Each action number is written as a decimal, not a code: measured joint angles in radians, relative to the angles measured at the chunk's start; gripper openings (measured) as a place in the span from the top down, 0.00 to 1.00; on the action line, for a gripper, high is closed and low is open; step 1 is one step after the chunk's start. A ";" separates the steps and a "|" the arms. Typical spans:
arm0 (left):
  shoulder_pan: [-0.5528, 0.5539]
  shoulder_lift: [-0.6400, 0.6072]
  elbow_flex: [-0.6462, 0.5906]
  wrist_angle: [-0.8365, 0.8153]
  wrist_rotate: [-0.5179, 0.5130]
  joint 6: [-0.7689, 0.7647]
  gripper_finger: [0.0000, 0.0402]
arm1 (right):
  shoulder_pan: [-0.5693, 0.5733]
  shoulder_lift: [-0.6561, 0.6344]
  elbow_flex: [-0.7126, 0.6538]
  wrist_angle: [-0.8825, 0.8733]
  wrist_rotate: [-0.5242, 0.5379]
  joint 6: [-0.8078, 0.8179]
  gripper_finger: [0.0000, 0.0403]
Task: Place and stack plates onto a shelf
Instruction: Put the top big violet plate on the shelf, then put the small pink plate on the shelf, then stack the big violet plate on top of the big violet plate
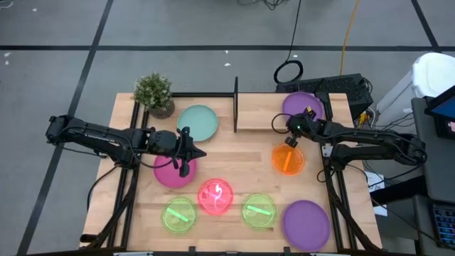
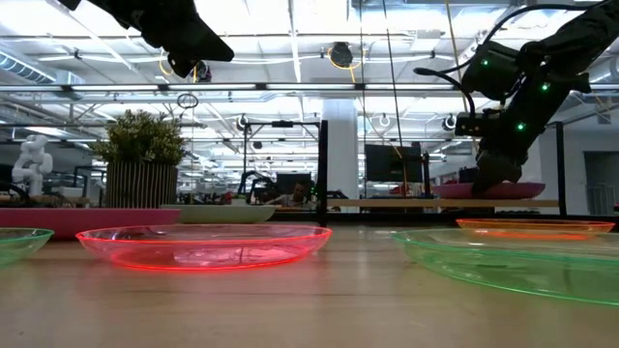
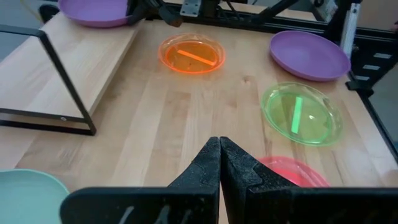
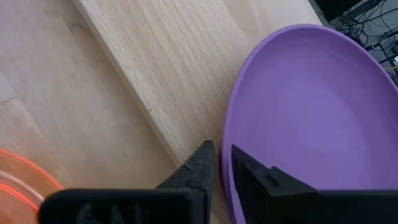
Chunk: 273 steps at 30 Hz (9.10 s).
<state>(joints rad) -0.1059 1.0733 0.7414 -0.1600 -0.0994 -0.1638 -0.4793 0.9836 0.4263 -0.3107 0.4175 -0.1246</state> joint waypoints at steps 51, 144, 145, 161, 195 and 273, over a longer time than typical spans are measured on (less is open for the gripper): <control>-0.463 0.467 0.065 0.173 -0.024 -0.003 0.58 | 0.363 -0.150 0.061 0.482 -0.522 0.007 0.68; -0.026 0.615 0.336 0.295 -0.213 1.084 1.00 | 0.455 -0.370 0.060 0.500 -0.518 -0.080 0.68; -0.014 0.615 0.336 0.313 -0.192 1.093 1.00 | 0.455 -0.372 0.060 0.501 -0.518 -0.083 0.68; 0.141 0.689 0.379 0.497 -0.064 1.138 1.00 | 0.455 -0.374 0.060 0.557 -0.518 -0.150 0.68; 0.267 1.121 0.800 0.324 -0.158 0.866 1.00 | 0.455 -0.403 0.060 0.570 -0.517 -0.202 0.68; 0.152 0.955 0.799 0.109 -0.171 0.538 0.81 | 0.455 -0.403 0.060 0.542 -0.467 -0.086 0.68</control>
<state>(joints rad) 0.0465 2.0284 1.5402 -0.0506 -0.2707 0.3737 -0.0243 0.5804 0.4862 0.2313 -0.0499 -0.2106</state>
